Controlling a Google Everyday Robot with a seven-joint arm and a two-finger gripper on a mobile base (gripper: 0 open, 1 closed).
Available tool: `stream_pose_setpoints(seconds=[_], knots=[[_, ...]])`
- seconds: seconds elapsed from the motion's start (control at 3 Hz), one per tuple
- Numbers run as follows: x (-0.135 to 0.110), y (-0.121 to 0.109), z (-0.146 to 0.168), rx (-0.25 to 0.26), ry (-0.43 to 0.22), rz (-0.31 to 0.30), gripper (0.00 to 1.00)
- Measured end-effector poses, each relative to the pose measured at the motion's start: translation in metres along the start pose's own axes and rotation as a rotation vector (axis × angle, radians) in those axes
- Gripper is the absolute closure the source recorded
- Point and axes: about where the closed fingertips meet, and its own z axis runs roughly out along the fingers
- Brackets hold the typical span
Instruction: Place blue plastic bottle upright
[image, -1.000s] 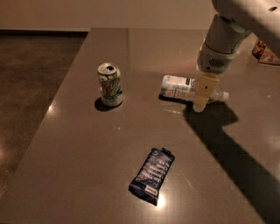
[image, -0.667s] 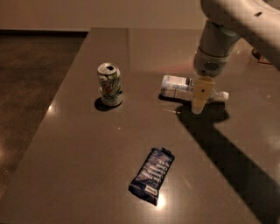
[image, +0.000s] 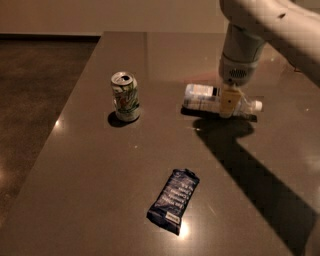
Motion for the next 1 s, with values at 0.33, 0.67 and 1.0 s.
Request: stream_pose_setpoints(seconds=[0.33, 0.67, 1.0], knots=[[-0.008, -0.005, -0.024, 0.049, -0.021, -0.114, 0.95], [-0.012, -0.005, -0.050, 0.109, -0.058, -0.273, 1.00], [-0.012, 0.000, -0.070, 0.204, -0.084, -0.457, 1.00]])
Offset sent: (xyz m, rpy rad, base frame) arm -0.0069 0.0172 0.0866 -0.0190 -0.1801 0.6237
